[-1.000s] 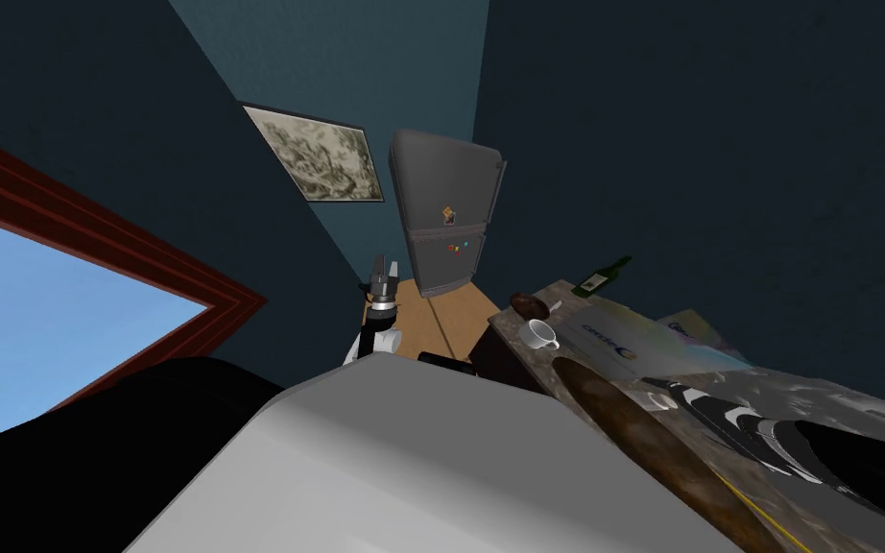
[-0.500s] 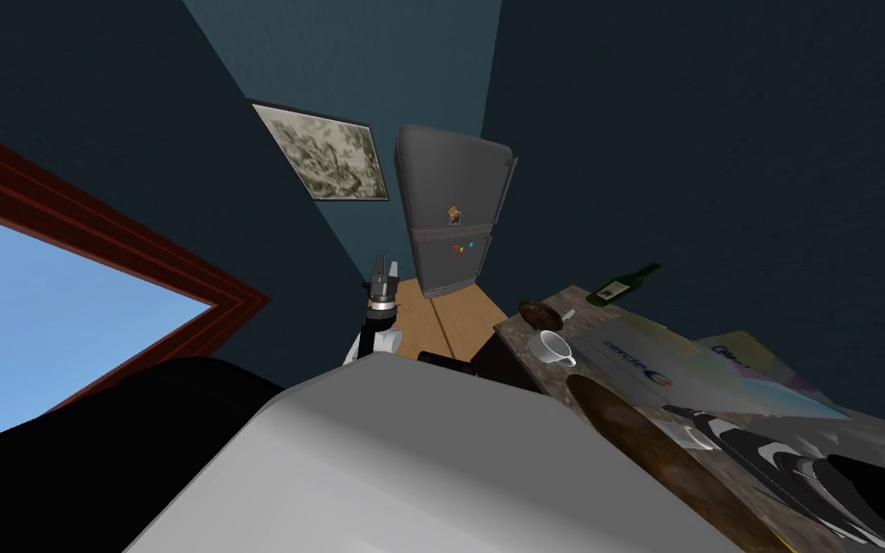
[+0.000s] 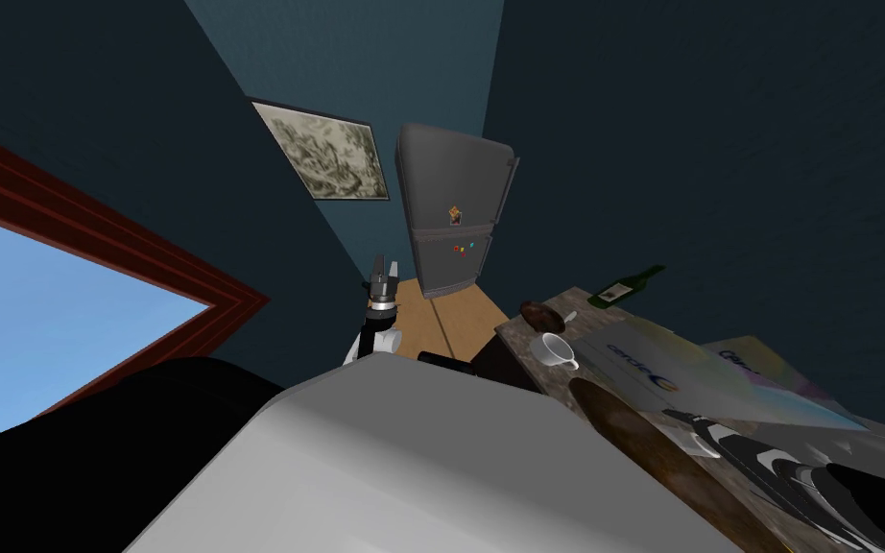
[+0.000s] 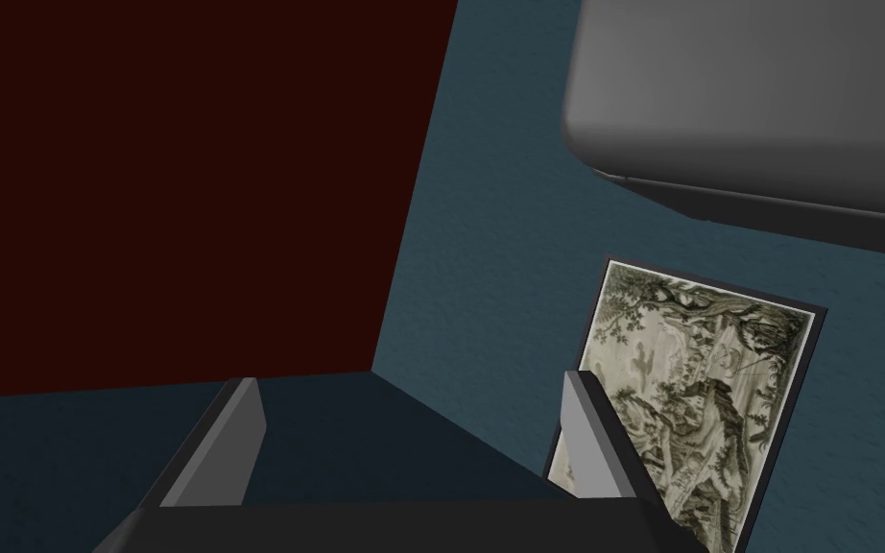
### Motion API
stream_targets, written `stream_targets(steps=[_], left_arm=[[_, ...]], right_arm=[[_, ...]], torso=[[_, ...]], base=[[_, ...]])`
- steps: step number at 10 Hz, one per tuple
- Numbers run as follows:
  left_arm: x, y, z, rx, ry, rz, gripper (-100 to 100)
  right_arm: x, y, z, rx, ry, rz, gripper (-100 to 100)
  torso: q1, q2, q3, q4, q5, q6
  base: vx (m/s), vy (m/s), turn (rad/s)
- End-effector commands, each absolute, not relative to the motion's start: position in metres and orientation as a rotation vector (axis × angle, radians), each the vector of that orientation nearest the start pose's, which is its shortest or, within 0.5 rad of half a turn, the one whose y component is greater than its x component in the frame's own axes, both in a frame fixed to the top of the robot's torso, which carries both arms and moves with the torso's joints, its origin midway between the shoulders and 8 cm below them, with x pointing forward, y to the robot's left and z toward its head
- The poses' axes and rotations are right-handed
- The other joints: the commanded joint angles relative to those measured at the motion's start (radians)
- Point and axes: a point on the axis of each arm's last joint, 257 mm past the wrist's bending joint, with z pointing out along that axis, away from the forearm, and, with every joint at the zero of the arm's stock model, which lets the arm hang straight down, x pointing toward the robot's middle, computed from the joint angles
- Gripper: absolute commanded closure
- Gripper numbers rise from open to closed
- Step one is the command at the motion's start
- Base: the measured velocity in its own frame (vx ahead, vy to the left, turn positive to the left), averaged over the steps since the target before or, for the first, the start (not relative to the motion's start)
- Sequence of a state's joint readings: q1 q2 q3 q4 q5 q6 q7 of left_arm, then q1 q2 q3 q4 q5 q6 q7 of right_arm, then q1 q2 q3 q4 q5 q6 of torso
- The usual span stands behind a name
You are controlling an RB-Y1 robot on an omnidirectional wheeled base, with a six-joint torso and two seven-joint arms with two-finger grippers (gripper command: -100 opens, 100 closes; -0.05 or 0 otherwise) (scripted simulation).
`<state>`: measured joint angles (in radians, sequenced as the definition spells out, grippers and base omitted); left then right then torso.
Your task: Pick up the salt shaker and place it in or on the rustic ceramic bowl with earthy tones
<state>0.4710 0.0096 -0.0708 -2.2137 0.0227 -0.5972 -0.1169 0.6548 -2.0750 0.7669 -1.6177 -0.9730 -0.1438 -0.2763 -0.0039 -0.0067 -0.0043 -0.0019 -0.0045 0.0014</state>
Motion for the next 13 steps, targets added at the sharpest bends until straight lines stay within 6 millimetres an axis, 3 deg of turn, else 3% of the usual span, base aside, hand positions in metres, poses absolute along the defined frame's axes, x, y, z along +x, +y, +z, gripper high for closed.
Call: stream_targets(steps=[1,2,6,7,8,11,12,13], left_arm=[[0.345,0.254,0.022,-0.587,0.594,-1.301,0],[0.345,0.254,0.022,-0.587,0.594,-1.301,0],[0.345,0.254,0.022,-0.587,0.594,-1.301,0],[0.345,0.254,0.022,-0.587,0.594,-1.301,0],[0.345,0.254,0.022,-0.587,0.594,-1.301,0],[0.345,0.254,0.022,-0.587,0.594,-1.301,0],[0.345,0.254,0.022,-0.587,0.594,-1.301,0],[0.345,0.254,0.022,-0.587,0.594,-1.301,0]], right_arm=[[0.138,-0.684,-0.278,1.422,2.356,-0.178,-100],[0.137,-0.685,-0.279,1.42,2.358,-0.181,100],[0.136,-0.685,-0.278,1.42,2.359,-0.184,100],[0.136,-0.685,-0.278,1.42,2.359,-0.185,0],[0.141,-0.683,-0.273,1.419,2.362,-0.182,100],[0.143,-0.681,-0.267,1.42,2.366,-0.184,100],[0.144,-0.681,-0.266,1.42,2.367,-0.184,0],[0.144,-0.684,-0.256,1.424,2.364,-0.203,100]], torso=[[0.0,0.0,0.0,0.0,0.0,0.0],[0.0,0.0,0.0,0.0,0.0,0.0],[-0.003,0.001,0.001,0.001,-0.002,0.0],[-0.003,0.001,0.001,0.001,-0.002,0.0],[-0.003,0.001,0.001,0.001,-0.002,0.0],[-0.002,0.003,0.002,0.002,-0.002,0.0],[-0.003,0.003,0.002,0.002,-0.002,0.0],[-0.003,0.002,0.002,0.002,-0.002,0.0]], base=[[0.009,0.002,0.0],[0.0,0.0,0.0],[0.0,0.0,0.0],[0.0,0.0,0.0],[-0.01,-0.003,-0.011],[-0.019,-0.006,-0.007],[0.0,0.0,0.0],[0.02,0.037,-0.068]])
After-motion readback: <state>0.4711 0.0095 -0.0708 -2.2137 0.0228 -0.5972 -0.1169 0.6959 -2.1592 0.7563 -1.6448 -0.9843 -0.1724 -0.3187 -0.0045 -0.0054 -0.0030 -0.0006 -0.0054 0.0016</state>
